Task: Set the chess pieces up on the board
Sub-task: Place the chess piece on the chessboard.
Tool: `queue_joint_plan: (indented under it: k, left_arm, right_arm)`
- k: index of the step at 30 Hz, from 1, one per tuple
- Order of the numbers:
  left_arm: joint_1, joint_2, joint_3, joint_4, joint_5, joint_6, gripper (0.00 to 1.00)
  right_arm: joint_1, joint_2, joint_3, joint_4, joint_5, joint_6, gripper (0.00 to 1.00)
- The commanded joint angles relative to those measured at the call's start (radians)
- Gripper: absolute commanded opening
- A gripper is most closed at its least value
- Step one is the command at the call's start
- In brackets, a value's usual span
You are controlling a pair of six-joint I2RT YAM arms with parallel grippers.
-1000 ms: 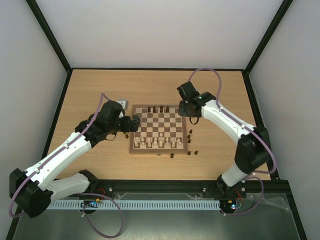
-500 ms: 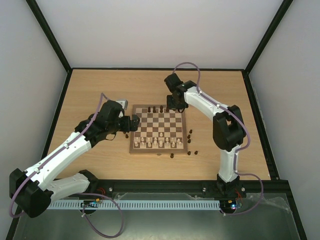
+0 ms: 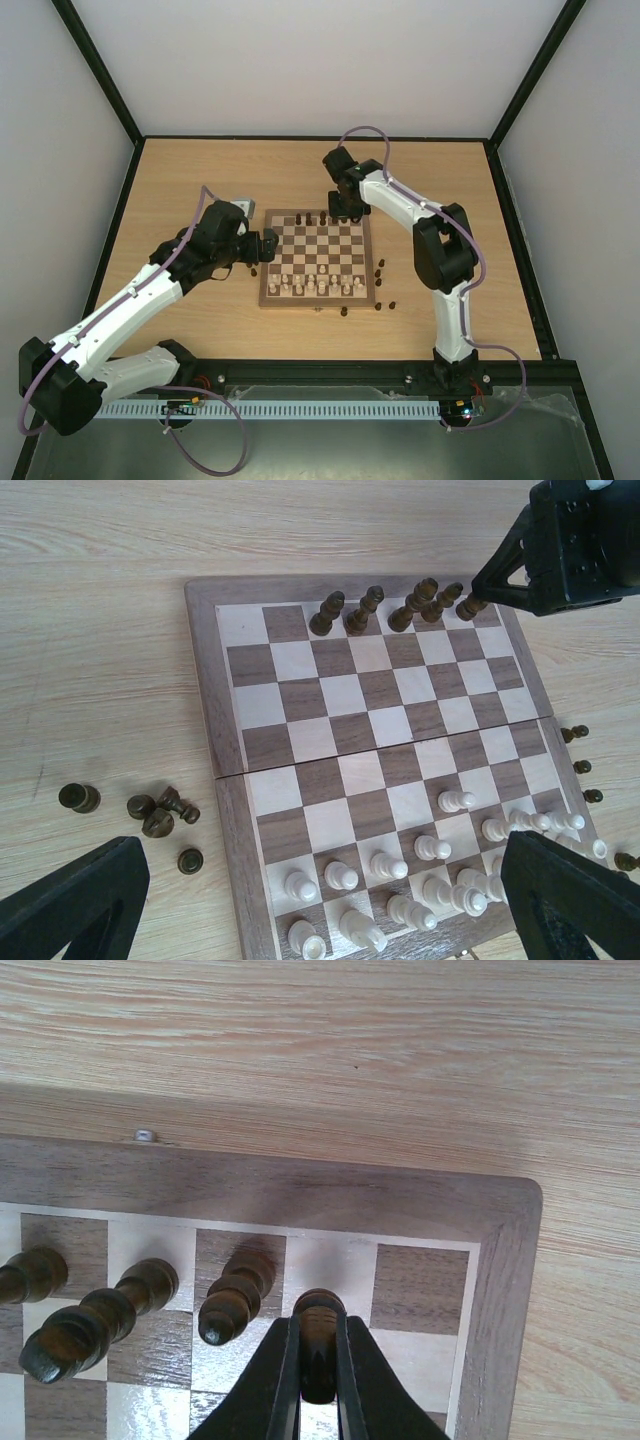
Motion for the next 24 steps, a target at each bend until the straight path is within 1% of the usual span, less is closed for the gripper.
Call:
queue_joint_plan:
  k: [1, 10, 19, 24]
  left_arm:
    - [0.011, -0.004, 0.002, -0.001, -0.007, -0.002, 1.00]
    - [0.012, -0.006, -0.001, -0.004, -0.009, -0.001, 1.00]
    - [0.015, -0.007, -0.003, 0.000, -0.004, 0.000, 0.99]
    - [0.016, -0.005, -0.003, -0.001, -0.003, 0.000, 1.00]
  right_arm:
    - [-0.002, 0.028, 0.032, -0.055, 0.001, -0.014, 0.07]
    - [-0.004, 0.068, 0.056, -0.058, 0.017, -0.016, 0.07]
    - [-0.003, 0.067, 0.053, -0.066, 0.040, -0.015, 0.07]
    - [-0.002, 0.065, 0.050, -0.067, 0.035, -0.013, 0.12]
